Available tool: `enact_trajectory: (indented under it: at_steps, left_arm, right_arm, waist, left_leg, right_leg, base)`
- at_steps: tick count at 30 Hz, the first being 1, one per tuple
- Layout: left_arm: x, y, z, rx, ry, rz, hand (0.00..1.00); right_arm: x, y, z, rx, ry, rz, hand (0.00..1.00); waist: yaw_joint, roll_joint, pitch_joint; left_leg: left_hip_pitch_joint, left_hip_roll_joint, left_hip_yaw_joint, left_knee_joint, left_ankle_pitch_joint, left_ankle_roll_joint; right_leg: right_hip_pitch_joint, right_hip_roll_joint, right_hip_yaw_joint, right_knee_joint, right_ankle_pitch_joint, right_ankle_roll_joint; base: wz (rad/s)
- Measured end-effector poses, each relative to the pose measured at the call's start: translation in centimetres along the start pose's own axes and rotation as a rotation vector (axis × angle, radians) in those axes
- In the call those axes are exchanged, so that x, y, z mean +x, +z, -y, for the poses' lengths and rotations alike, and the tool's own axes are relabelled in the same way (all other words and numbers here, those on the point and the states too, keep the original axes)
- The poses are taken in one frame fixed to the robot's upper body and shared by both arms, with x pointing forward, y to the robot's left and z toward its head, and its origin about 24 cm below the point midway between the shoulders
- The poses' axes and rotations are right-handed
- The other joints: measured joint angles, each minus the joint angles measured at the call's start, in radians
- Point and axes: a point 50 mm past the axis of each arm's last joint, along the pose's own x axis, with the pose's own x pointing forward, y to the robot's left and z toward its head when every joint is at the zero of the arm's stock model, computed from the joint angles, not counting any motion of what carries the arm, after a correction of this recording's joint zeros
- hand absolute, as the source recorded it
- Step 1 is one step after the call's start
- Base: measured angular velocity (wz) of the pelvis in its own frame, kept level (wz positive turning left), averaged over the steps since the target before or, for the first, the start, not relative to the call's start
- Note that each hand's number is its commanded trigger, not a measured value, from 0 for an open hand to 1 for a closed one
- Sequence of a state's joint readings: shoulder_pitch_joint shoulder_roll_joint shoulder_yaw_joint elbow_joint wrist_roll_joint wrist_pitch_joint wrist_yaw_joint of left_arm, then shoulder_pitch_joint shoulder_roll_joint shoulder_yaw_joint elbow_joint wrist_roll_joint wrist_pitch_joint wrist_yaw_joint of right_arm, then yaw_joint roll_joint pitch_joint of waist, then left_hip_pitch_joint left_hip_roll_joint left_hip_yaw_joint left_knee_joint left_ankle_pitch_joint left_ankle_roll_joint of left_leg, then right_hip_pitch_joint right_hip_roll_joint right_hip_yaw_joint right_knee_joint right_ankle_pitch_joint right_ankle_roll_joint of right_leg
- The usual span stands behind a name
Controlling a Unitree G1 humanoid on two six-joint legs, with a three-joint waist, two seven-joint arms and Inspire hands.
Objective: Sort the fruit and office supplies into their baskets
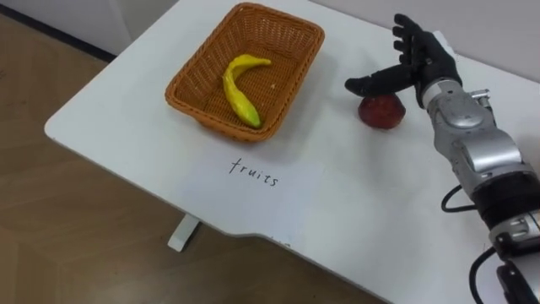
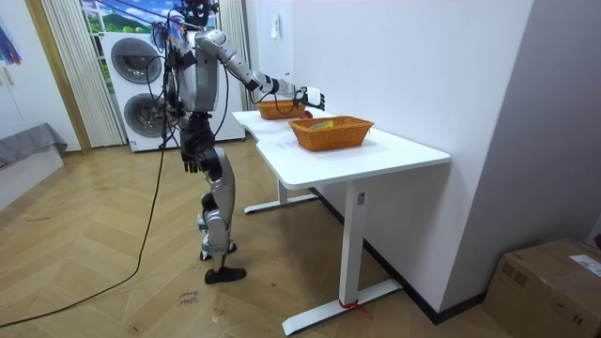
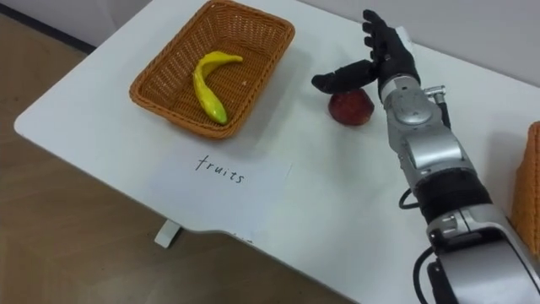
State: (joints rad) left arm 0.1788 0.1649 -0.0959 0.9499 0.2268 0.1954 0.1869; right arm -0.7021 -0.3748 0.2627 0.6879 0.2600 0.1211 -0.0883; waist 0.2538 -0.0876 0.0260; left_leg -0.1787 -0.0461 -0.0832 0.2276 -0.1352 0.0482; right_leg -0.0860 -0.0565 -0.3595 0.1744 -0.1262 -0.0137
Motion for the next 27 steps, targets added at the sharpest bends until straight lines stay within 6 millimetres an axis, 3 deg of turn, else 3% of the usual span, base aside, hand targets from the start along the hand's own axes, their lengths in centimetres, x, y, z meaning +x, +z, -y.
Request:
enact_trajectory:
  at_steps: [10,27]
  left_arm:
    - [0.1,0.2,0.0,0.005,0.005,0.008,0.00]
    - [0.1,0.0,-0.1,0.007,0.006,0.000,0.00]
  right_arm:
    - [-0.8,-2.6,-0.9,-0.013,0.029,-0.066,0.00]
    - [-1.3,-5.0,-1.2,-0.018,0.037,-0.147,0.00]
  waist:
    - [0.001,-0.001,-0.0023]
    - [0.001,0.003,-0.0067]
  left_leg:
    - [0.029,0.001,0.007,-0.007,0.001,0.001]
    - [0.028,-0.002,0.008,-0.003,0.002,0.003]
  right_leg:
    - [0.014,-0.005,0.000,0.012,-0.001,0.001]
    - [0.022,-0.008,-0.001,0.015,0.000,0.001]
  base:
    - [-0.01]
    - [0.00]
